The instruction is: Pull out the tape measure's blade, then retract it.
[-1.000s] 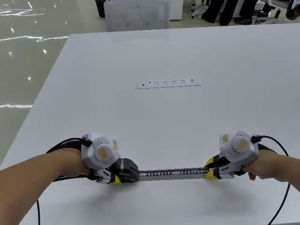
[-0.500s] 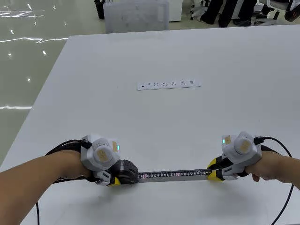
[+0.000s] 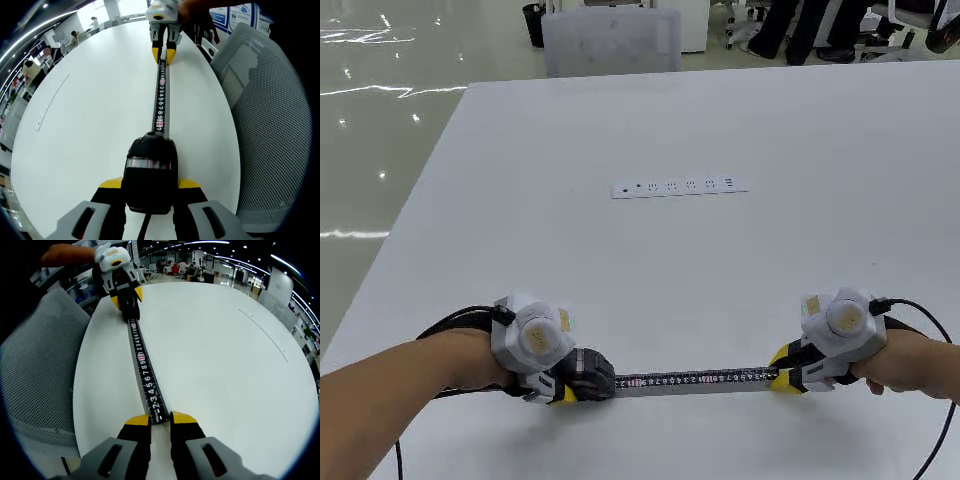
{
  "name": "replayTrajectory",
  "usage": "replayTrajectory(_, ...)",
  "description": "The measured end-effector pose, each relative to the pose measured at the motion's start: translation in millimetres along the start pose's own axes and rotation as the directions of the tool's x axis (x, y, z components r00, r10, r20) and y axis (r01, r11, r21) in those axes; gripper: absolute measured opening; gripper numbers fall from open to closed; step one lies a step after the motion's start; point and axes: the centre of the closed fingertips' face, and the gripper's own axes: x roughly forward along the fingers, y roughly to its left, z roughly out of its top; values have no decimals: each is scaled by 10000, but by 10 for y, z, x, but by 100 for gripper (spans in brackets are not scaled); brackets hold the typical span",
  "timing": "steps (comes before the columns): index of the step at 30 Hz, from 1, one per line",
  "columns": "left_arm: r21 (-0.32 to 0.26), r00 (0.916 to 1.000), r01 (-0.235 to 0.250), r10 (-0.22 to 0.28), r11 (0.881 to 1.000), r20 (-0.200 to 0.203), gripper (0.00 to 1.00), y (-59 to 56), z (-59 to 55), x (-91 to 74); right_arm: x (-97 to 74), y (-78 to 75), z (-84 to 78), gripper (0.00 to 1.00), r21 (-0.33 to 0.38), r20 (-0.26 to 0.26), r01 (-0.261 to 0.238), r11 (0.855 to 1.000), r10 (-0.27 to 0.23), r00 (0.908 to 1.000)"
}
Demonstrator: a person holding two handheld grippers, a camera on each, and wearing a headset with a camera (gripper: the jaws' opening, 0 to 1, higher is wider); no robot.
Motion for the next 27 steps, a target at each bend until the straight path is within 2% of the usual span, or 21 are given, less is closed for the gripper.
replayTrajectory(21, 13, 10000, 4, -4, 10000, -8, 34, 2, -1, 2, -10, -11, -12, 12, 35, -31, 16, 10000, -15, 10000)
replayTrajectory(27, 82, 10000, 21, -21, 10000, -46, 34, 2, 6, 11, 4, -6, 4, 13, -253, -375, -126, 9996, 116, 9992)
